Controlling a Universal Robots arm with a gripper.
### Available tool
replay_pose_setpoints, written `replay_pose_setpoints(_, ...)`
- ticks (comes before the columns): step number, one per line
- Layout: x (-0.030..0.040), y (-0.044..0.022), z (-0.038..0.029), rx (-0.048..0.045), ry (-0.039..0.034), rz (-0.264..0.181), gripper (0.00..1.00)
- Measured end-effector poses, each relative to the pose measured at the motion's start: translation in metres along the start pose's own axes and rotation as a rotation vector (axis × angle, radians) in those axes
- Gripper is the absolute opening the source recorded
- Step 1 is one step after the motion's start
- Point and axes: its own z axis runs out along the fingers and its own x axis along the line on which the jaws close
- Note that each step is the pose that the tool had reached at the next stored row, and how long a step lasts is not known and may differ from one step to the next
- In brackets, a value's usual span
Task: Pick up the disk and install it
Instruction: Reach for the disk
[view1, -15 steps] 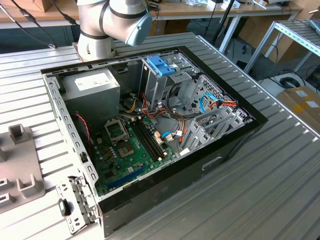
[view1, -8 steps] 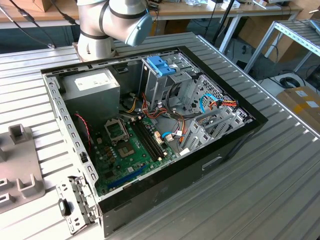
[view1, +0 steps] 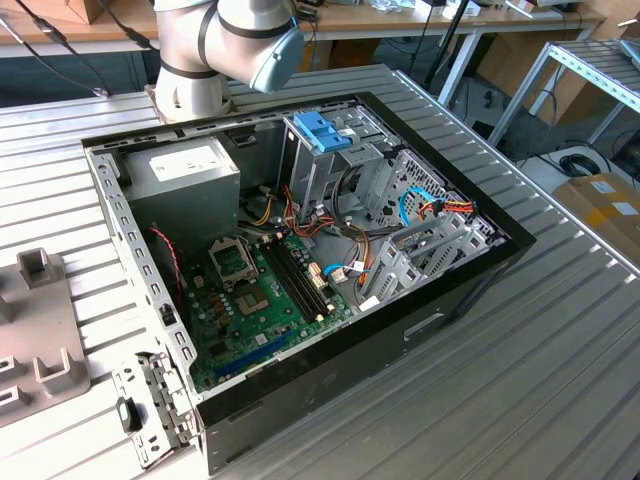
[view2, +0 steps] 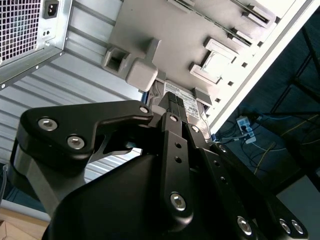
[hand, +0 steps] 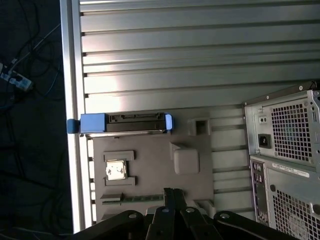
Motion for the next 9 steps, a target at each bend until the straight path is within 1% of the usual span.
replay_pose_setpoints(9, 0.0043, -0.0003, -0.0001, 0.0000, 0.0000, 0.000, 0.11)
